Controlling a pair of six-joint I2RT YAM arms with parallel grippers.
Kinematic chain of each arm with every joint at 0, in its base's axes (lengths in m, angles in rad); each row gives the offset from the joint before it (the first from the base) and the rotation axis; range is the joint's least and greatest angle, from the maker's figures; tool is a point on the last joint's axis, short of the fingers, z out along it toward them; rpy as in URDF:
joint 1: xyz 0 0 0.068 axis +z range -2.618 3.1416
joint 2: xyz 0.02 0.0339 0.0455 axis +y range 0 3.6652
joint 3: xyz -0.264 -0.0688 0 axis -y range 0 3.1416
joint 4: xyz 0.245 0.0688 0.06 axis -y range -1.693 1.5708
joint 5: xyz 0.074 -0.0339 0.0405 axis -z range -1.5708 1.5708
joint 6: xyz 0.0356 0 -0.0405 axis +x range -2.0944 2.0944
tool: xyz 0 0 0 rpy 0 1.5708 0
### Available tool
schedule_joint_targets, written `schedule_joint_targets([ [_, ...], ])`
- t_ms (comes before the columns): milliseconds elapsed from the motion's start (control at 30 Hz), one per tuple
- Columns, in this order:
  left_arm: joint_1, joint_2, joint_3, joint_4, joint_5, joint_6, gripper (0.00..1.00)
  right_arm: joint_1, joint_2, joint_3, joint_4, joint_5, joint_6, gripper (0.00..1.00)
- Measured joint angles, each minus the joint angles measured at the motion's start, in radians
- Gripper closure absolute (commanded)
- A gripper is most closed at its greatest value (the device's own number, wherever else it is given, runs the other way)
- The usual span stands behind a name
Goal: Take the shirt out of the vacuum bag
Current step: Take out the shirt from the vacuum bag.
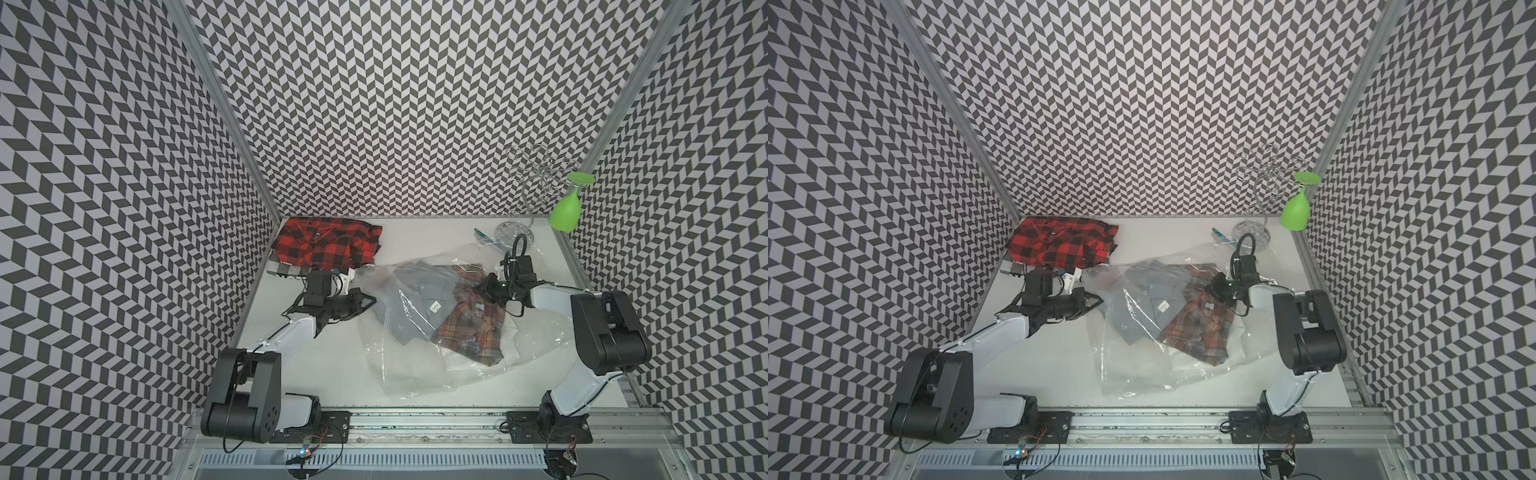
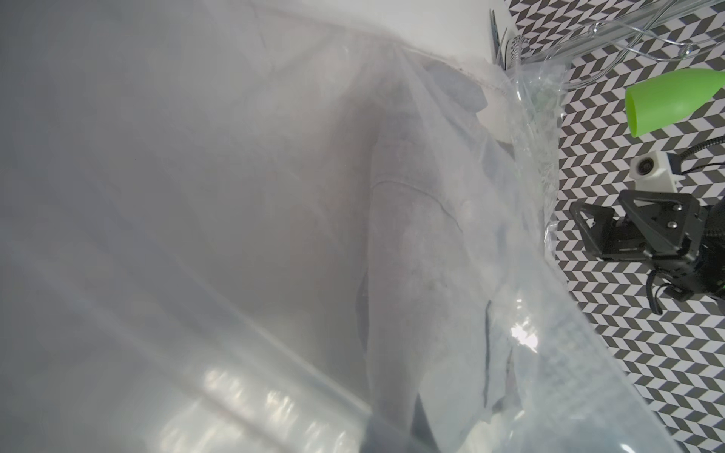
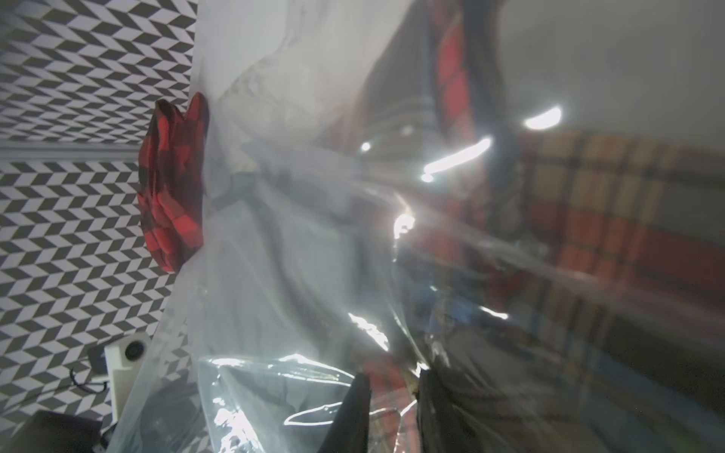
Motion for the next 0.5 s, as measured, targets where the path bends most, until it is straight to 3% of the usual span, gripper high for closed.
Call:
schedule_joint_targets([
  [200, 0.004, 0.049, 0.046, -0.006, 0.011, 0.040, 1.00, 0.123, 0.008, -0.072, 0.063, 0.075, 0.084, 0.49],
  [500, 0.018, 0.007, -0.002, -0.007, 0.039, 0.042, 1.00, 0.160, 0.130, -0.117, 0.168, 0.227, 0.180, 0.82],
])
